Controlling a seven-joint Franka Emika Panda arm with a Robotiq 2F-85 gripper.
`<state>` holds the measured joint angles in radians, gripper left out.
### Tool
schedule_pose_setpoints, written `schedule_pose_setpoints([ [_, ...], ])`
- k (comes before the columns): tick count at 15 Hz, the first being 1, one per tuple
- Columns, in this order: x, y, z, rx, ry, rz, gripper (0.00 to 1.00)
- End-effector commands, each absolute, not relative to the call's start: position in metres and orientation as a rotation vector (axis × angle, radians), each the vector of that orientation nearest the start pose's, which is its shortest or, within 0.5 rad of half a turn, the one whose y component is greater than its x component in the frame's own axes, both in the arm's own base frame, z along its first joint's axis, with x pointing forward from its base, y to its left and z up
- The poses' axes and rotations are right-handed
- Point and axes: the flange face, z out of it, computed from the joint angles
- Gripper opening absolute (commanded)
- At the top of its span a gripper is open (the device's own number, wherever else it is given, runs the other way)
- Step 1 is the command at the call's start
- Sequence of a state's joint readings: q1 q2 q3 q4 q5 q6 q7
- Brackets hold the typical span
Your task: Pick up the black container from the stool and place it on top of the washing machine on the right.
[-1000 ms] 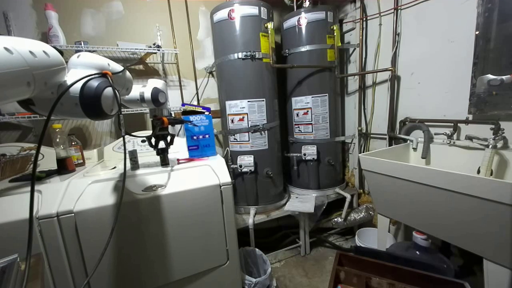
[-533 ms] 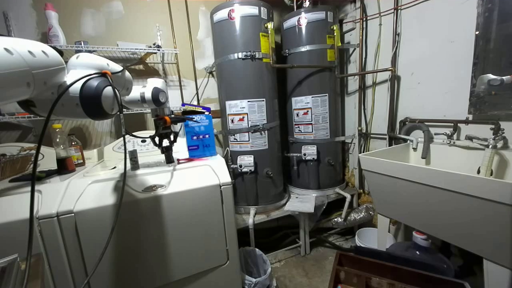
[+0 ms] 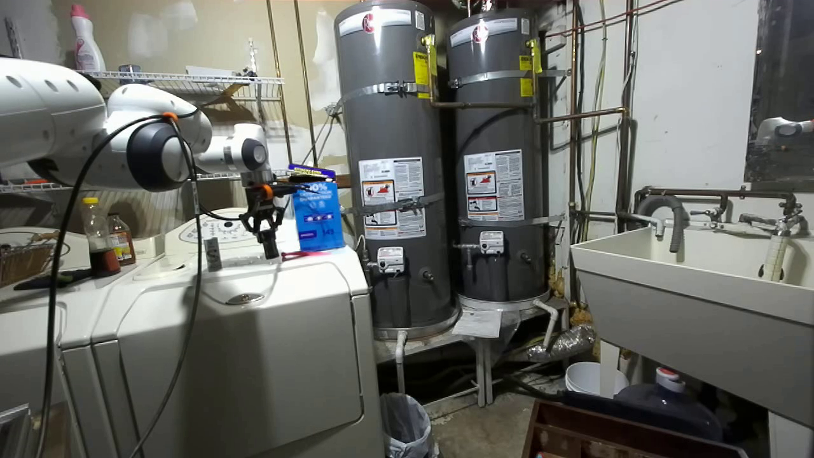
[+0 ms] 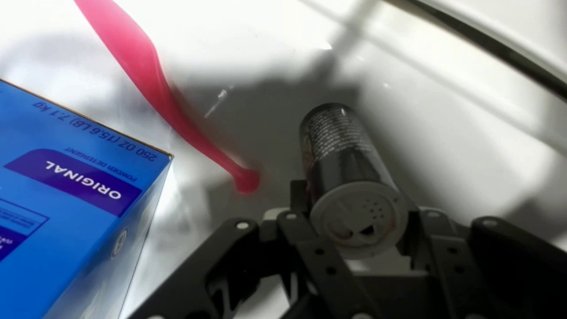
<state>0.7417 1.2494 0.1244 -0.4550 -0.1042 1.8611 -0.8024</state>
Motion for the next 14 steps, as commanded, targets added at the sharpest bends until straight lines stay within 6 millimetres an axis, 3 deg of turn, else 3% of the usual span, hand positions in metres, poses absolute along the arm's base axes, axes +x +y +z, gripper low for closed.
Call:
schedule_pose_setpoints([
  [1,0.591,0.574,0.294,2.174,2.304,0.297,0.2],
  [6,0.598,0.57,0.295,2.173,2.334,0.344,0.2],
  [7,0.599,0.569,0.295,2.177,2.338,0.349,0.5],
  [9,0.6,0.568,0.295,2.185,2.345,0.353,0.77],
  [11,0.602,0.566,0.294,2.196,2.352,0.358,0.9],
  [14,0.603,0.565,0.293,2.202,2.359,0.359,1.0],
])
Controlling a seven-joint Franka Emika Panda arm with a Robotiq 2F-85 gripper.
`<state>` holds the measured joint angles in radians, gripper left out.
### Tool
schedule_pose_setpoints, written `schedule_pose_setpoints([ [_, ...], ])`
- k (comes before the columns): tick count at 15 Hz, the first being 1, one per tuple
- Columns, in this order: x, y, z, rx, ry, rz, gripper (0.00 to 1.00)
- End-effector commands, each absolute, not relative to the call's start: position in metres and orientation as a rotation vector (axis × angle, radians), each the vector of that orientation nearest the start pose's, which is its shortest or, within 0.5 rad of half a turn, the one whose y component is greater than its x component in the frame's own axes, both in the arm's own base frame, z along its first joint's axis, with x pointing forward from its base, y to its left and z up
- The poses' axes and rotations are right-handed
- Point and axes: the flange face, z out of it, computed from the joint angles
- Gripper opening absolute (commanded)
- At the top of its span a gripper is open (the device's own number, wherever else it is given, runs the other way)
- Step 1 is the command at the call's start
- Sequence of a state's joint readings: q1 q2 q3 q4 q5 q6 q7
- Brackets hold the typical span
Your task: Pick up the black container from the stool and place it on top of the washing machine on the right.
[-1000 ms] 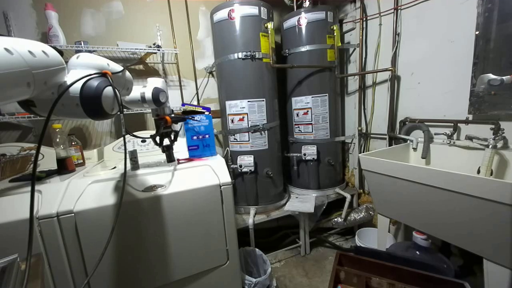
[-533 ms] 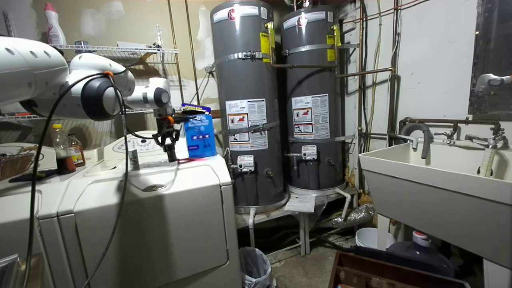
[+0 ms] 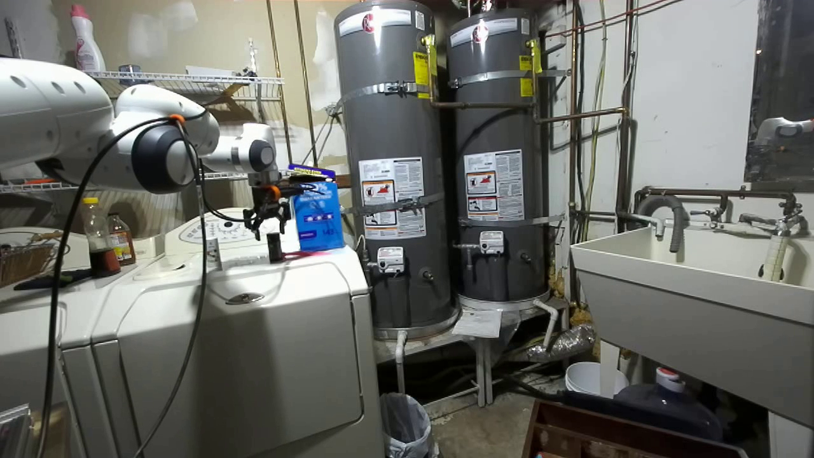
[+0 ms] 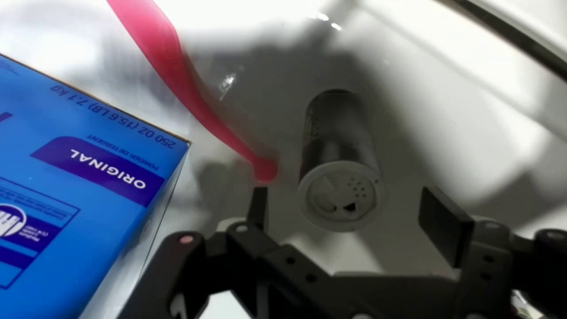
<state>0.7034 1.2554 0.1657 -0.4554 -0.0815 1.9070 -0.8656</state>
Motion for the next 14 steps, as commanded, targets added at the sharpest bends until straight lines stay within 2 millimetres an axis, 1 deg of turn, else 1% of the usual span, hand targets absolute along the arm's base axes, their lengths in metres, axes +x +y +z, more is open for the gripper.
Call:
schedule_pose_setpoints([
  [1,0.603,0.565,0.292,2.196,2.36,0.354,1.0],
  [3,0.6,0.568,0.293,2.184,2.356,0.34,1.0],
  [7,0.569,0.596,0.297,2.125,2.347,0.308,1.0],
  [11,0.542,0.626,0.312,2.022,2.223,0.381,1.0],
  [13,0.527,0.641,0.32,1.992,2.163,0.419,1.0],
  [14,0.517,0.651,0.325,2.005,2.122,0.46,1.0],
])
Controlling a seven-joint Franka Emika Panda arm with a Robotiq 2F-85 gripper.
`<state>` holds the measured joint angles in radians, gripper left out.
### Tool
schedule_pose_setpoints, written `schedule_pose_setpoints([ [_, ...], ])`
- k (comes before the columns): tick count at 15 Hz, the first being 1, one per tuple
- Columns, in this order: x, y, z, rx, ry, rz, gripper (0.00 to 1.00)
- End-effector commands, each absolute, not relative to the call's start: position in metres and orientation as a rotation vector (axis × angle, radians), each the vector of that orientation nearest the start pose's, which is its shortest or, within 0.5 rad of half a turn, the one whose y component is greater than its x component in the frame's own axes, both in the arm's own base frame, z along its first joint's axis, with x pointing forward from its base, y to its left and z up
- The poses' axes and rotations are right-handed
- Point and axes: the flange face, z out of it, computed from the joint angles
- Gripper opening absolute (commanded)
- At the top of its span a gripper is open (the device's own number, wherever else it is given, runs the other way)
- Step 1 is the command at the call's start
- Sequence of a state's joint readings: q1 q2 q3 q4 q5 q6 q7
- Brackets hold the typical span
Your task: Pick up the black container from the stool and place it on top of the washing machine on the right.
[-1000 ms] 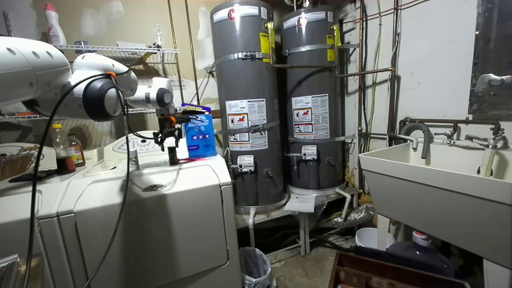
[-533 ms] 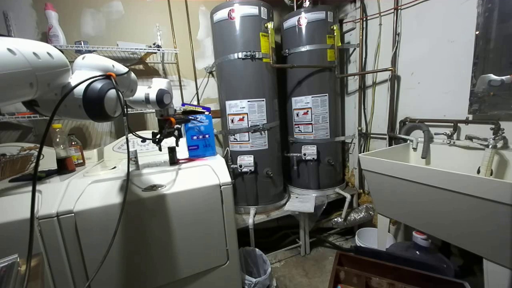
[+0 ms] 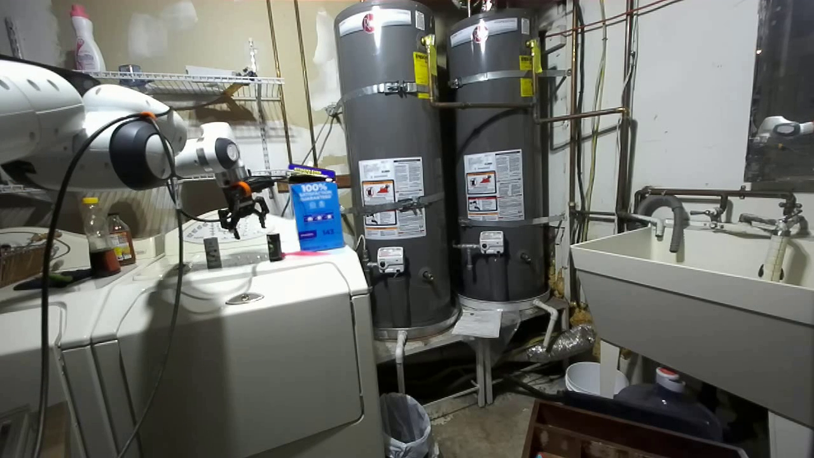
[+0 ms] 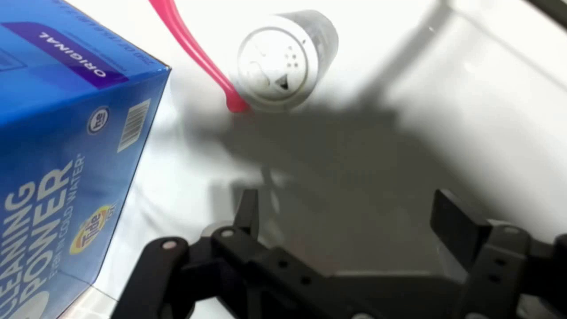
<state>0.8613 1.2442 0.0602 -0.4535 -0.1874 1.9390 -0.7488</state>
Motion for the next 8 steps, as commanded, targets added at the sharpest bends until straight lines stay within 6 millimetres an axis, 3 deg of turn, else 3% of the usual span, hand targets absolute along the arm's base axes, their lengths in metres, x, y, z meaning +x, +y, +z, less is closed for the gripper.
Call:
schedule_pose_setpoints([
  [1,0.508,0.658,0.333,2.023,2.067,0.491,1.0],
  [4,0.481,0.679,0.364,2.126,1.878,0.62,1.0],
  [8,0.462,0.688,0.408,2.287,1.638,0.756,1.0],
])
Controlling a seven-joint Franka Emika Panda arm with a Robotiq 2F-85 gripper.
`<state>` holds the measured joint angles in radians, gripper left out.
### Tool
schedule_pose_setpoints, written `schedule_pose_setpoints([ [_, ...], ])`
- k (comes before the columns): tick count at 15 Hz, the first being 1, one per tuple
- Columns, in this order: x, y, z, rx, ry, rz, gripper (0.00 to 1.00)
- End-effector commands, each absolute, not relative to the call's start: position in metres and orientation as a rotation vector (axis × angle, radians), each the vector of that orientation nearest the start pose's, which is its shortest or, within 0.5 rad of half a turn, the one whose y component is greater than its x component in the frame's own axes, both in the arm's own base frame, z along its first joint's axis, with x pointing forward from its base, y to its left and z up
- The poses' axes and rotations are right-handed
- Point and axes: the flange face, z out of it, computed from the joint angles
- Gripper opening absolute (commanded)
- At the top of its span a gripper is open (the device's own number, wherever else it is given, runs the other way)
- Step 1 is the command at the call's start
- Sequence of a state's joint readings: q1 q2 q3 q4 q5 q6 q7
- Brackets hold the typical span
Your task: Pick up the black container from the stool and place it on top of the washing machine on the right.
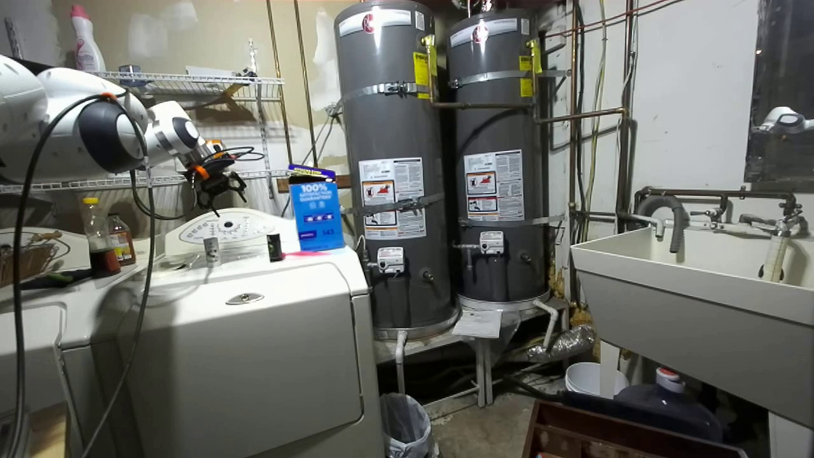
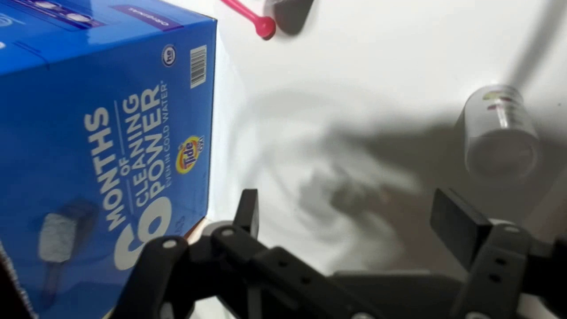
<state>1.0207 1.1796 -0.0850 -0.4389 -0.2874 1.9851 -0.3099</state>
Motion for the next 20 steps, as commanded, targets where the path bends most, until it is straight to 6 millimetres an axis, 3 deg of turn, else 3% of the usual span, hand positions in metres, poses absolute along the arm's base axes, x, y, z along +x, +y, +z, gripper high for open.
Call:
schedule_pose_setpoints([
  [1,0.462,0.688,0.415,-2.683,-1.823,-0.916,1.0],
  [2,0.463,0.689,0.401,-2.599,-1.938,-0.847,1.0],
  [4,0.462,0.688,0.414,-2.637,-1.862,-0.887,1.0],
  [6,0.469,0.685,0.41,-2.646,-1.839,-0.886,1.0],
  [11,0.471,0.68,0.468,-2.727,-1.563,-1.22,1.0],
  [17,0.444,0.678,0.544,-2.794,-1.149,-1.568,1.0],
  [18,0.444,0.676,0.551,-2.801,-1.075,-1.624,1.0],
  [19,0.448,0.679,0.539,-2.767,-1.211,-1.534,1.0],
  [20,0.445,0.678,0.546,-2.773,-1.16,-1.567,1.0],
])
